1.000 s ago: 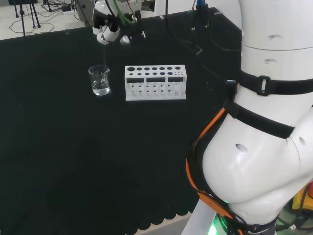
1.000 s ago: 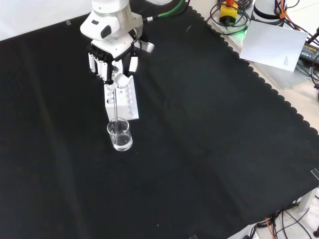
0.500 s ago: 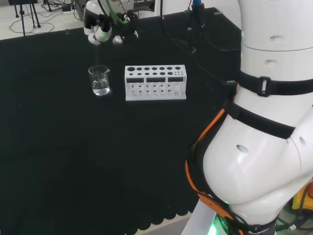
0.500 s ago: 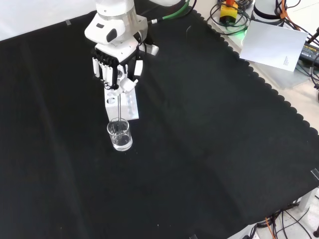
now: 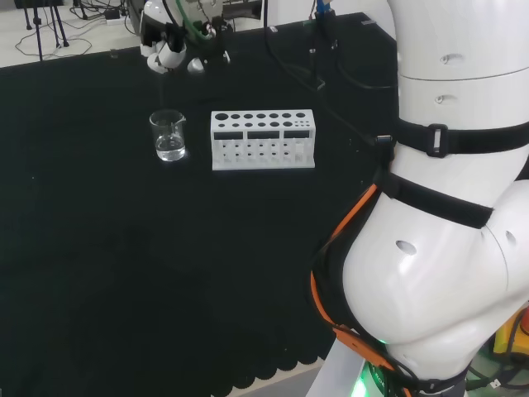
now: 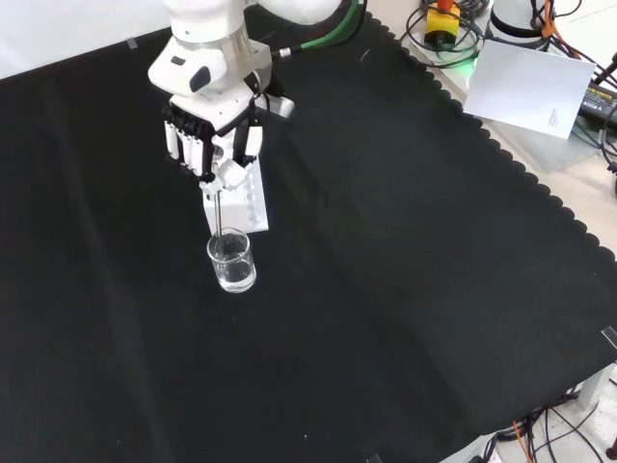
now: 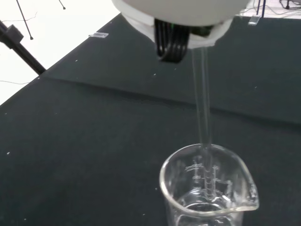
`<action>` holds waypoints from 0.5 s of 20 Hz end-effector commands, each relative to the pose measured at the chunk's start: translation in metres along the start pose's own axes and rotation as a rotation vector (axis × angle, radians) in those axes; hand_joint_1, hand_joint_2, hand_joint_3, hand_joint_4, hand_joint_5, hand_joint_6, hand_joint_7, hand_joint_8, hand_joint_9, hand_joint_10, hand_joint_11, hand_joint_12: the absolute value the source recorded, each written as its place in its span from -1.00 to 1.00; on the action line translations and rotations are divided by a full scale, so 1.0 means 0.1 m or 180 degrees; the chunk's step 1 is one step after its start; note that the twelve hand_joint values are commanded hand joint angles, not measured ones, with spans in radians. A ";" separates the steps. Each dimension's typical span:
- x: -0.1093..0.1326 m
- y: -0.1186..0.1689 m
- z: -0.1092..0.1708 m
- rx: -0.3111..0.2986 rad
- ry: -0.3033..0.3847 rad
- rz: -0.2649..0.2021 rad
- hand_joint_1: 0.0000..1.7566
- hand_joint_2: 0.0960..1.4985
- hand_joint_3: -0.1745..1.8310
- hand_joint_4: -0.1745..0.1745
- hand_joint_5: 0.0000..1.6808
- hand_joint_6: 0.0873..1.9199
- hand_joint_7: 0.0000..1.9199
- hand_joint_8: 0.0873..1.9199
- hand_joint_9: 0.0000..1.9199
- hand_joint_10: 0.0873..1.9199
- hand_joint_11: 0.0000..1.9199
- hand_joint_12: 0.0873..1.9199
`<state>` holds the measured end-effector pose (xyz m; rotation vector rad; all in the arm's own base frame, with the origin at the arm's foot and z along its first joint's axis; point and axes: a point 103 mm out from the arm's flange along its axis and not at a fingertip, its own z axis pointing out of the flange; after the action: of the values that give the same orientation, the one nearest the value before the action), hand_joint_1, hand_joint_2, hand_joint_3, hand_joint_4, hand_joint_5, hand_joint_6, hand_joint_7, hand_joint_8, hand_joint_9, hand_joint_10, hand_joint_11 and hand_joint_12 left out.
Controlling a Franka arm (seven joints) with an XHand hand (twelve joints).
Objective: Stir in the beaker to the left of the white test tube rack with the glass rod.
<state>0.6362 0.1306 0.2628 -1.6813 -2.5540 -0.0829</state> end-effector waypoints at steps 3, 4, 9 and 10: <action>-0.34 -0.35 -0.06 0.0034 -0.0039 0.0185 0.50 -0.15 -0.21 -1.00 0.45 -0.59 0.37 -0.15 0.84 -0.40 0.32 -0.29; -0.33 -0.38 -0.07 0.0043 -0.0051 0.0176 0.50 -0.15 -0.21 -1.00 0.45 -0.59 0.37 -0.15 0.84 -0.40 0.32 -0.29; -0.12 -0.46 -0.05 0.0036 -0.0050 0.0038 0.50 -0.15 -0.22 -1.00 0.45 -0.59 0.37 -0.15 0.84 -0.40 0.32 -0.29; -0.08 -0.47 -0.05 0.0035 -0.0052 0.0021 0.50 -0.15 -0.22 -1.00 0.45 -0.59 0.37 -0.15 0.84 -0.40 0.32 -0.29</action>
<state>0.6094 0.0973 0.2621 -1.7178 -2.5257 -0.0465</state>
